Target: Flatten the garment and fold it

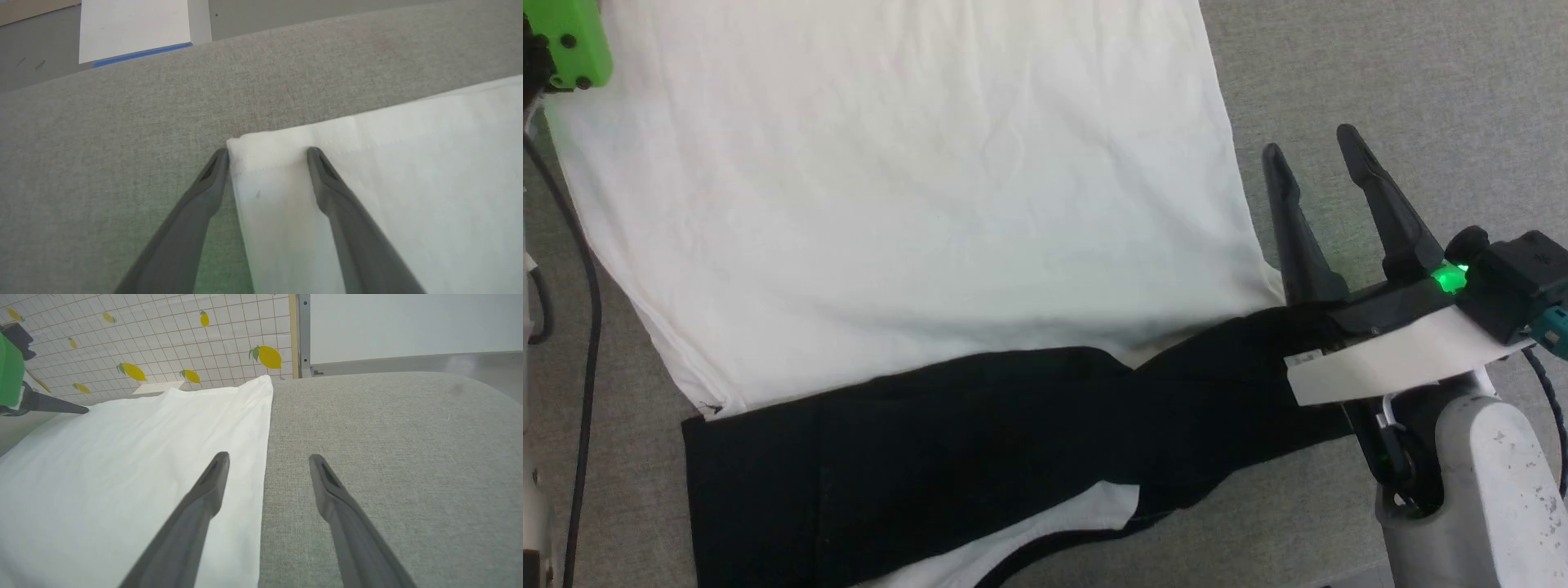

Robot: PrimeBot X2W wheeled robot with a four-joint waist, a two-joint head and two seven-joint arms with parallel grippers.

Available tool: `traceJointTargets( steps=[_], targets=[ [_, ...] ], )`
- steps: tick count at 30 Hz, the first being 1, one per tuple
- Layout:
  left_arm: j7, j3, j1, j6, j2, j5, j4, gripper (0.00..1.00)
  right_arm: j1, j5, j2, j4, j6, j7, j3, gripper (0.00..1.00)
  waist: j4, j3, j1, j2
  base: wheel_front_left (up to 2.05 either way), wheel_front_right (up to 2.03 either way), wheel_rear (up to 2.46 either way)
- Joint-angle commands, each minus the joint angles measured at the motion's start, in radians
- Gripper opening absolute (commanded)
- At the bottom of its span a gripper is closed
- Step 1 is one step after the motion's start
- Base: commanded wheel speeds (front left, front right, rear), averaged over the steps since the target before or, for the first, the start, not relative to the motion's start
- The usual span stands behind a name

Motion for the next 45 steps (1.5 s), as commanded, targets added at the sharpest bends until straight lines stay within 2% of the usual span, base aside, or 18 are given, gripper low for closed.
traceJointTargets(
  steps=[1, 2, 3, 8, 12, 14, 17, 21, 27, 31, 36, 37, 38, 39, 40, 42, 45],
  targets=[
    [0.028, -0.007, 0.02, 0.005, 0.01, 0.008, 0.013, 1.0, -0.021, -0.004, 0.002, 0.001, -0.001, 0.002, 0.005, 1.0, 0.001, 0.0, -0.0001, 0.0106, 0.0, 0.0, 0.0],
    [0.038, -0.008, 0.024, 0.003, 0.013, 0.004, 0.004, 0.23, -0.027, -0.007, 0.002, 0.001, -0.001, 0.007, 0.008, 1.0, 0.002, 0.001, -0.0001, 0.0106, 0.0, 0.0, 0.0],
    [0.045, -0.007, 0.027, 0.002, 0.012, -0.002, -0.002, 0.0, -0.036, -0.015, 0.002, 0.001, -0.001, 0.014, 0.012, 1.0, 0.002, 0.002, -0.0001, 0.0106, 0.0, 0.0, 0.0],
    [0.045, -0.015, 0.036, -0.011, 0.013, -0.013, -0.039, 0.0, -0.17, -0.072, -0.001, 0.006, -0.001, 0.062, 0.029, 1.0, 0.011, 0.009, -0.0001, 0.0106, 0.0, 0.0, 0.0],
    [0.019, -0.021, 0.022, -0.015, 0.001, -0.018, -0.05, 0.0, -0.359, -0.087, -0.008, 0.076, -0.001, 0.109, 0.015, 1.0, 0.033, 0.017, -0.0001, 0.0106, 0.0, 0.0, 0.0],
    [0.007, -0.026, 0.008, -0.019, -0.007, -0.02, -0.053, 0.0, -0.465, -0.086, -0.008, 0.148, -0.001, 0.145, 0.005, 1.0, 0.048, 0.024, -0.0001, 0.0106, 0.0, 0.0, 0.0],
    [-0.017, -0.04, -0.016, -0.032, -0.02, -0.02, -0.057, 0.0, -0.618, -0.056, -0.003, 0.306, -0.001, 0.254, -0.013, 1.0, 0.078, 0.04, -0.0001, 0.0106, 0.0, 0.0, 0.0],
    [-0.054, -0.054, -0.047, -0.044, -0.055, -0.033, -0.059, 0.0, -0.779, -0.11, -0.004, 0.511, -0.001, 0.425, -0.044, 1.0, 0.123, 0.061, -0.0001, 0.0106, 0.0, 0.0, 0.0],
    [-0.122, -0.079, -0.078, -0.075, -0.103, -0.052, -0.048, 0.0, -0.931, -0.231, -0.023, 0.709, -0.001, 0.588, -0.107, 1.0, 0.185, 0.089, -0.0001, 0.0106, 0.0, 0.0, 0.0],
    [-0.158, -0.101, -0.098, -0.092, -0.126, -0.052, -0.034, 0.0, -0.992, -0.281, -0.035, 0.775, -0.001, 0.655, -0.129, 1.0, 0.22, 0.105, -0.0001, 0.0106, 0.0, 0.0, 0.0],
    [-0.187, -0.115, -0.114, -0.105, -0.14, -0.057, -0.009, 0.0, -1.027, -0.288, -0.025, 0.831, -0.001, 0.77, -0.191, 1.0, 0.236, 0.11, -0.0001, 0.0106, 0.0, 0.0, 0.0],
    [-0.193, -0.117, -0.116, -0.106, -0.142, -0.057, -0.003, 0.0, -1.029, -0.295, -0.023, 0.839, -0.001, 0.799, -0.2, 0.58, 0.238, 0.111, -0.0001, 0.0106, 0.0, 0.0, 0.0],
    [-0.198, -0.118, -0.118, -0.107, -0.142, -0.057, 0.002, 0.0, -1.031, -0.304, -0.022, 0.842, -0.001, 0.819, -0.202, 0.38, 0.239, 0.111, -0.0001, 0.0106, 0.0, 0.0, 0.0],
    [-0.204, -0.12, -0.119, -0.109, -0.142, -0.057, 0.008, 0.0, -1.032, -0.312, -0.021, 0.842, -0.001, 0.836, -0.202, 0.07, 0.239, 0.111, -0.0001, 0.0106, 0.0, 0.0, 0.0],
    [-0.212, -0.122, -0.121, -0.11, -0.14, -0.054, 0.012, 0.0, -1.033, -0.315, -0.021, 0.839, -0.001, 0.844, -0.202, 0.0, 0.238, 0.111, -0.0001, 0.0106, 0.0, 0.0, 0.0],
    [-0.24, -0.125, -0.128, -0.115, -0.137, -0.049, 0.02, 0.0, -1.035, -0.32, -0.021, 0.828, -0.001, 0.848, -0.201, 0.0, 0.236, 0.109, -0.0001, 0.0106, 0.0, 0.0, 0.0],
    [-0.324, -0.128, -0.151, -0.12, -0.122, -0.02, 0.026, 0.0, -1.045, -0.327, -0.029, 0.791, -0.001, 0.792, -0.198, 0.0, 0.23, 0.109, -0.0001, 0.0106, 0.0, 0.0, 0.0]
  ],
)
